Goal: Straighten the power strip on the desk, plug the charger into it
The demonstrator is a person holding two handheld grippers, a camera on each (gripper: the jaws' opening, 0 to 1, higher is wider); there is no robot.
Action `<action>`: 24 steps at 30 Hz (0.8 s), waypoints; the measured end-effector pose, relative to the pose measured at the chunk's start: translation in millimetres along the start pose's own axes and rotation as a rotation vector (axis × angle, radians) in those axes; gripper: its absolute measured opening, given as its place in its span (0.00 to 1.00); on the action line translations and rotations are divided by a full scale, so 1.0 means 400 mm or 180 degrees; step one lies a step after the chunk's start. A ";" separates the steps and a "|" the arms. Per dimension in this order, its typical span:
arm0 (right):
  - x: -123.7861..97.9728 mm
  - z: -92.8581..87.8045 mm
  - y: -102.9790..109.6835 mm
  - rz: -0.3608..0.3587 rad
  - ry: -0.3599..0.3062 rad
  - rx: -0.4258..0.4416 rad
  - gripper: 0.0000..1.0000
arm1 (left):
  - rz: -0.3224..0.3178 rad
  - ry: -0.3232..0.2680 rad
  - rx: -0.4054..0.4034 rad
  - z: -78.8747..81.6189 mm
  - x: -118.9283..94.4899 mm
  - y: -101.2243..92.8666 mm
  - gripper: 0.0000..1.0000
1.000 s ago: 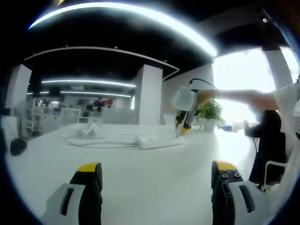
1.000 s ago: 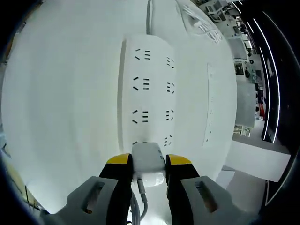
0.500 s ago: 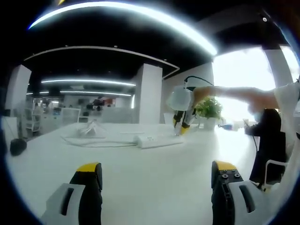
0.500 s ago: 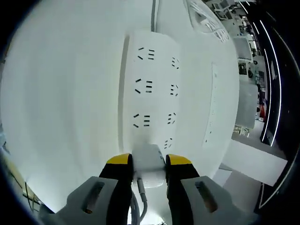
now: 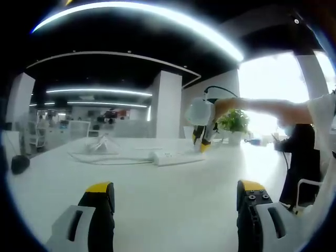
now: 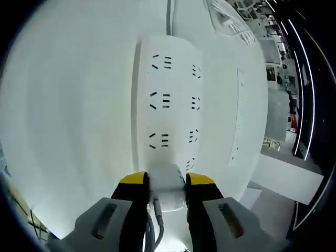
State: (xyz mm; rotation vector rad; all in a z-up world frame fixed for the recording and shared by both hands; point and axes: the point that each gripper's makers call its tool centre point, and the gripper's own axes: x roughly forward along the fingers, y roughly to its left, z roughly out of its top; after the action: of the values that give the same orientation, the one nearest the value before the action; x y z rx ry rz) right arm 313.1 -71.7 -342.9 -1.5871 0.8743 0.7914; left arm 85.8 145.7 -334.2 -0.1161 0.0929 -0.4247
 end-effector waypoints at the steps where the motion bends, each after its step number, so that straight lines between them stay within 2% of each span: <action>1: 0.000 0.000 0.000 -0.0002 -0.0007 0.0000 0.25 | -0.0001 0.0000 0.0000 0.000 0.000 0.000 0.99; 10: -0.007 -0.008 0.001 0.0073 -0.0296 0.0097 0.26 | 0.0034 -0.0008 0.0002 0.005 -0.006 0.007 0.99; 15: -0.018 0.021 0.014 0.0179 -0.0663 -0.0008 0.31 | 0.0026 -0.0026 0.0002 0.008 -0.006 0.004 0.99; 21: -0.026 0.012 0.008 0.0138 -0.0650 0.0007 0.65 | 0.0018 -0.0028 0.0010 0.009 -0.010 0.003 0.99; 24: -0.025 0.011 0.021 0.0224 -0.0717 0.0054 0.82 | 0.0040 -0.0045 0.0005 0.011 -0.015 0.009 0.99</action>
State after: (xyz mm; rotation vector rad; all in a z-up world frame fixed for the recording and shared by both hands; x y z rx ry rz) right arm 300.6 -67.2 -339.3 -1.4265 0.7738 0.9894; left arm 82.2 152.0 -330.1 -0.1169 0.0795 -0.4112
